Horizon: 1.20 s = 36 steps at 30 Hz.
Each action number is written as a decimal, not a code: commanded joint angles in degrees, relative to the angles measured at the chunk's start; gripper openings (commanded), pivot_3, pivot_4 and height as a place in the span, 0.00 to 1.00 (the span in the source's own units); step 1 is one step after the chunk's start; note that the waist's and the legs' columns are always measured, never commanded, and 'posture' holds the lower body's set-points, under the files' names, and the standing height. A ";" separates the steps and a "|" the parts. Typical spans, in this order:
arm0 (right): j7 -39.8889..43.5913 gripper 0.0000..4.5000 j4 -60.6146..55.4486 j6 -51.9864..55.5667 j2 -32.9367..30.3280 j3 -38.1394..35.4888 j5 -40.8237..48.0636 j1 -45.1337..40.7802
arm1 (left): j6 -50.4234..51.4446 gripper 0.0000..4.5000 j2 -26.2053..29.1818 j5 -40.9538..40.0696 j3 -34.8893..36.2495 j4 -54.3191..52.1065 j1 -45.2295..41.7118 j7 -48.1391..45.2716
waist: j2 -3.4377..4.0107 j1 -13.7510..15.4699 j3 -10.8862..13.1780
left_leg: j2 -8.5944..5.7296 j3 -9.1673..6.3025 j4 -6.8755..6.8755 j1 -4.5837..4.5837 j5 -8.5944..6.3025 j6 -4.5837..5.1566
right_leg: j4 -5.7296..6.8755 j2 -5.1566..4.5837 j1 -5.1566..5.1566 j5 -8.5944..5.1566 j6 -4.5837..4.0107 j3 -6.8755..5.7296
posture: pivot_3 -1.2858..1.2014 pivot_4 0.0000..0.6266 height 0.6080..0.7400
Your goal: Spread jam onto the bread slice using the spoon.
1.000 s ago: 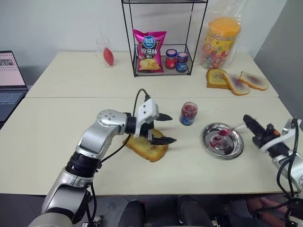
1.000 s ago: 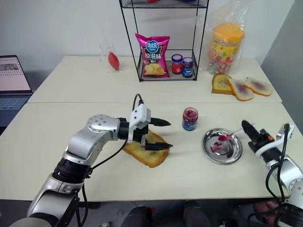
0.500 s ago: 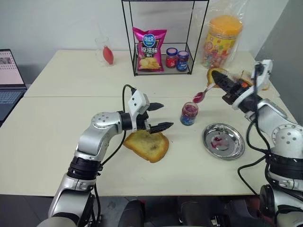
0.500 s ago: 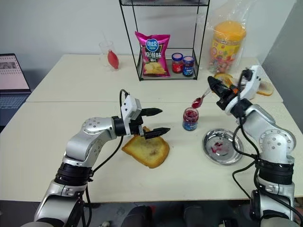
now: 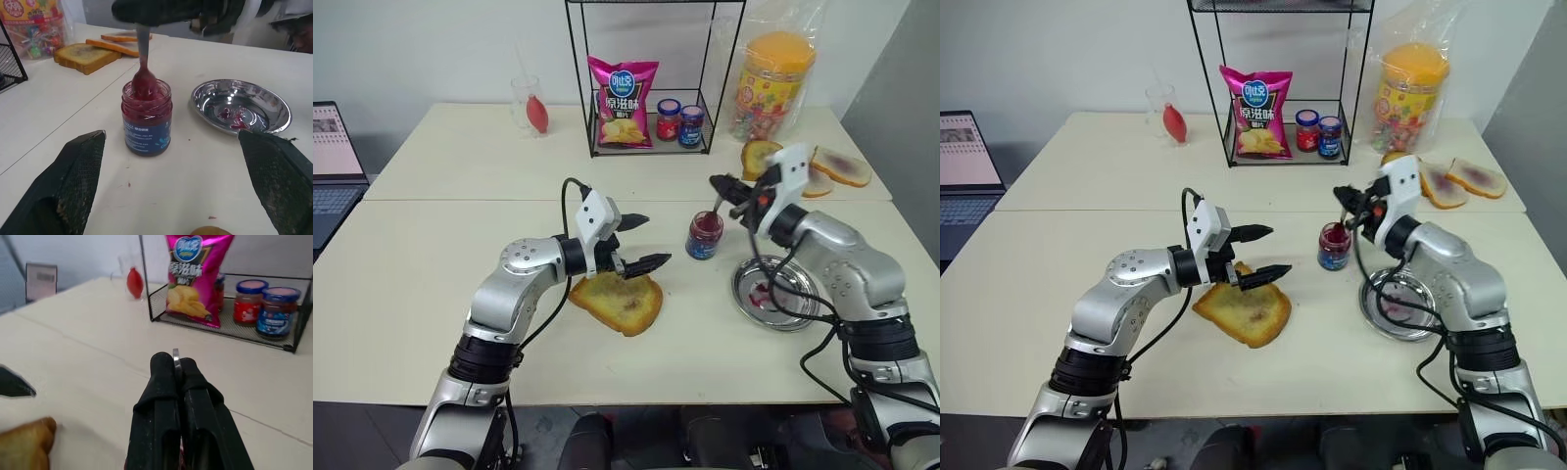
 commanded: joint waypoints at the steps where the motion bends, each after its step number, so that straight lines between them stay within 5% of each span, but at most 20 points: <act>1: 1.37 0.00 2.75 -6.07 0.50 3.62 -9.09 -0.61 | 0.02 1.00 0.58 -1.11 1.17 -3.17 0.35 0.54 | 0.00 0.01 0.00 | 0.00 0.00 0.01 0.00 0.00 0.00 | 0.00 0.00 0.01 0.00 0.00 0.00 | 0.52 0.24 1.00; 10: 2.02 0.00 7.12 -6.76 3.81 3.64 -15.45 -1.05 | 0.57 1.00 0.59 -1.30 1.18 -4.32 0.77 1.49 | 0.00 0.14 0.00 | 0.00 -0.03 0.03 0.01 0.00 -0.01 | 0.03 0.00 0.01 0.01 -0.01 -0.02 | 0.52 0.24 1.00; 36: -13.73 0.00 0.78 23.20 18.41 -23.54 7.43 -5.34 | -2.01 1.00 -0.73 -0.26 0.52 -1.09 -0.84 2.31 | 0.00 0.16 0.00 | -0.01 -0.09 0.01 0.02 0.00 -0.01 | 0.07 0.01 0.02 0.00 -0.03 -0.06 | 0.52 0.24 1.00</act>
